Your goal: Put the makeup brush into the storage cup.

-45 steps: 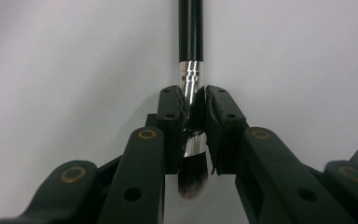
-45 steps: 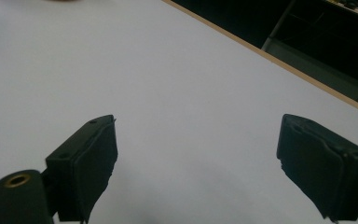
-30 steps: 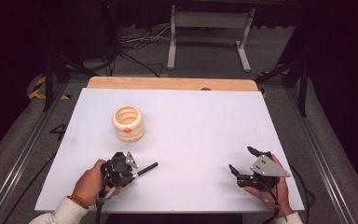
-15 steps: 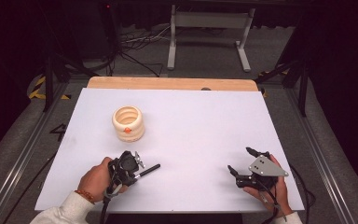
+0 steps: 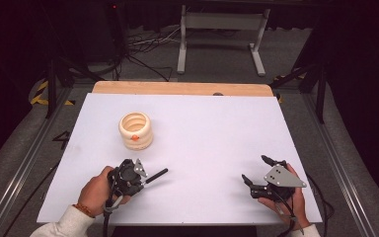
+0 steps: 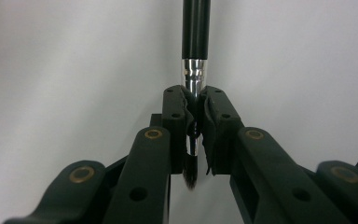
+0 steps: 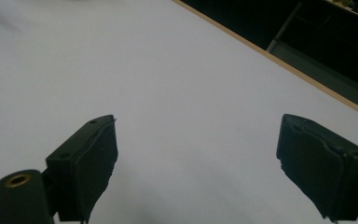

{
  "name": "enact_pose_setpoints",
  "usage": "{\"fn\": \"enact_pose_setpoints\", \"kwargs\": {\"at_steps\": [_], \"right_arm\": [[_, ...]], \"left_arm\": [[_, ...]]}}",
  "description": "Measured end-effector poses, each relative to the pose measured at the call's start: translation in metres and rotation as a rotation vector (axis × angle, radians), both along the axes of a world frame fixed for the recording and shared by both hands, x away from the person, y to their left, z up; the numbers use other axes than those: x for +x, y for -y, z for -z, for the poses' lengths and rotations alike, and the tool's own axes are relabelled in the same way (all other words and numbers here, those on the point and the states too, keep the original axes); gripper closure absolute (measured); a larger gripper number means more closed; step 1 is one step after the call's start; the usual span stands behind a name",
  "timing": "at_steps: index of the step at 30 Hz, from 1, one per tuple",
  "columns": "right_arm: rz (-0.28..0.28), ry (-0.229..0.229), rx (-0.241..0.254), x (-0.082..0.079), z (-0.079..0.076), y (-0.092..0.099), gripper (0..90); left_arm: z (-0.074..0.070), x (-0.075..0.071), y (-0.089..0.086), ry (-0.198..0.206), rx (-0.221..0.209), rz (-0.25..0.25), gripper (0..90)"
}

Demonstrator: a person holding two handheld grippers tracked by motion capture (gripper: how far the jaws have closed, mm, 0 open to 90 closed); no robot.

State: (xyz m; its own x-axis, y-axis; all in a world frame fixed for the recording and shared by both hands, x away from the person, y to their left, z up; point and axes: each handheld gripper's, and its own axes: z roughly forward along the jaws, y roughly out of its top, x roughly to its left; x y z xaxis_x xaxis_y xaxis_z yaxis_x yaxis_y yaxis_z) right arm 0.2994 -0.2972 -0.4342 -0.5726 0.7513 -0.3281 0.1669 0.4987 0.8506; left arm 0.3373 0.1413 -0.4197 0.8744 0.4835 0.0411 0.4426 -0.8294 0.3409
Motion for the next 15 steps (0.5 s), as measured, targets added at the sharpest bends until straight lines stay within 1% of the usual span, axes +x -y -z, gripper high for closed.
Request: {"fn": "enact_pose_setpoints", "kwargs": {"at_steps": [2,3,6,7,8,9,10,11,12,15], "right_arm": [[0.000,0.007,0.000,0.000,-0.001,-0.001,13.2],[-0.003,0.013,-0.002,-0.001,-0.001,-0.001,13.2],[-0.006,0.036,-0.012,-0.002,-0.003,-0.005,13.2],[-0.006,0.036,-0.012,-0.002,-0.003,-0.005,13.2],[-0.016,0.047,-0.018,-0.002,-0.004,-0.008,13.2],[-0.020,0.068,-0.044,-0.003,-0.005,-0.014,13.4],[-0.020,0.068,-0.044,-0.003,-0.005,-0.014,13.4],[-0.028,0.076,-0.055,-0.004,-0.006,-0.017,13.5],[-0.047,0.083,-0.064,-0.004,-0.006,-0.024,13.8],[-0.078,0.106,-0.108,-0.004,-0.007,-0.039,14.6]], "left_arm": [[-0.002,0.001,-0.002,0.005,-0.018,-0.009,80.8],[-0.002,0.001,-0.002,0.005,-0.018,-0.009,80.8],[-0.007,0.005,-0.005,-0.002,-0.051,-0.009,80.8],[-0.007,0.005,-0.005,-0.002,-0.051,-0.009,80.9],[-0.007,0.005,-0.005,-0.002,-0.049,-0.010,80.9],[-0.008,0.006,-0.004,-0.001,-0.049,-0.005,80.9],[-0.009,0.007,-0.003,-0.008,-0.059,-0.004,80.9],[-0.011,0.008,-0.002,-0.004,-0.058,-0.003,80.9],[-0.012,0.009,-0.001,-0.006,-0.055,0.000,80.9],[-0.015,0.011,0.002,-0.004,-0.054,0.005,80.9]]}}
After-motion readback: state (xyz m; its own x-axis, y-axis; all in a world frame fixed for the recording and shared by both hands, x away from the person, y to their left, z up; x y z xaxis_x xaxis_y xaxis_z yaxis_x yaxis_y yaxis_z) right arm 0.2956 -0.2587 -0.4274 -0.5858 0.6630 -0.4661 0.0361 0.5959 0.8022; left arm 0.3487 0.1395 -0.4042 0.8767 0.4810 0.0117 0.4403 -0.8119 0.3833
